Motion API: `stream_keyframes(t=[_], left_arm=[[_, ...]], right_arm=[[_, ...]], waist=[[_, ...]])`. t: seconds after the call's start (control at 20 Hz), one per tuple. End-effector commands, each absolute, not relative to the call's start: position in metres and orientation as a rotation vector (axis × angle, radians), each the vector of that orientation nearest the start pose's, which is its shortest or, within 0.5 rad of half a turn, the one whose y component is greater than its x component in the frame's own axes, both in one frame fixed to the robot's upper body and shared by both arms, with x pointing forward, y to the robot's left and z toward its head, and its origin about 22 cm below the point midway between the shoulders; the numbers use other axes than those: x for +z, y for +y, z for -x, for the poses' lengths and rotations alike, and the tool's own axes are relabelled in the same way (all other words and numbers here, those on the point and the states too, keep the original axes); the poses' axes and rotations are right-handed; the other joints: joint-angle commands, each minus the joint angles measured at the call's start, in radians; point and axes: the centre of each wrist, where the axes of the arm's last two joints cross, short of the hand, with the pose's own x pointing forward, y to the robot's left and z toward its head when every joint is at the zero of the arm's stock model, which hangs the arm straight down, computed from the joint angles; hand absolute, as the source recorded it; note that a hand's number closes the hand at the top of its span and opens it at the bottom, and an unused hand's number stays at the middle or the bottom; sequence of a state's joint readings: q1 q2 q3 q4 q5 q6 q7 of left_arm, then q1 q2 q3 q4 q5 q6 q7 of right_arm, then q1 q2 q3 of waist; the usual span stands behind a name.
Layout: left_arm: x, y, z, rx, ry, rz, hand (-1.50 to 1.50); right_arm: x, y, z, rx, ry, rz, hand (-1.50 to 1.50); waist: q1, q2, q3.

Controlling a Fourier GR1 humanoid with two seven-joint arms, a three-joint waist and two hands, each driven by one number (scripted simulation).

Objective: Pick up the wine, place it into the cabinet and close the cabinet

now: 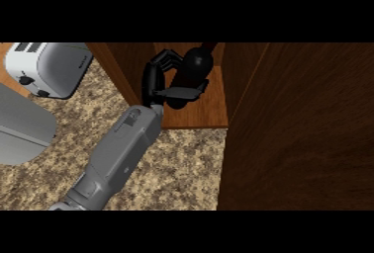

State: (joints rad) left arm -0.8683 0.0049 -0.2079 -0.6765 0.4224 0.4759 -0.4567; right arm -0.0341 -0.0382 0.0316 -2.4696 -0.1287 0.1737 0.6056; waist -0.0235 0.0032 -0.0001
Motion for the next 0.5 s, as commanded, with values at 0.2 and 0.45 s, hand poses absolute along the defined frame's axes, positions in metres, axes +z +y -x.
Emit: stream_keyframes(t=[0.2, 0.45], left_arm=[[0.03, 0.096, -0.412, 0.064, -1.907, -0.111, 1.5], [0.045, 0.099, -0.429, 0.091, -1.931, -0.159, 1.5]], right_arm=[[0.204, -0.226, -0.133, 0.27, -1.93, -0.244, -1.5], [0.207, -0.213, -0.14, 0.272, -1.924, -0.257, -1.5]], waist=[[-0.009, 0.004, 0.0], [-0.017, 0.008, -0.001]])
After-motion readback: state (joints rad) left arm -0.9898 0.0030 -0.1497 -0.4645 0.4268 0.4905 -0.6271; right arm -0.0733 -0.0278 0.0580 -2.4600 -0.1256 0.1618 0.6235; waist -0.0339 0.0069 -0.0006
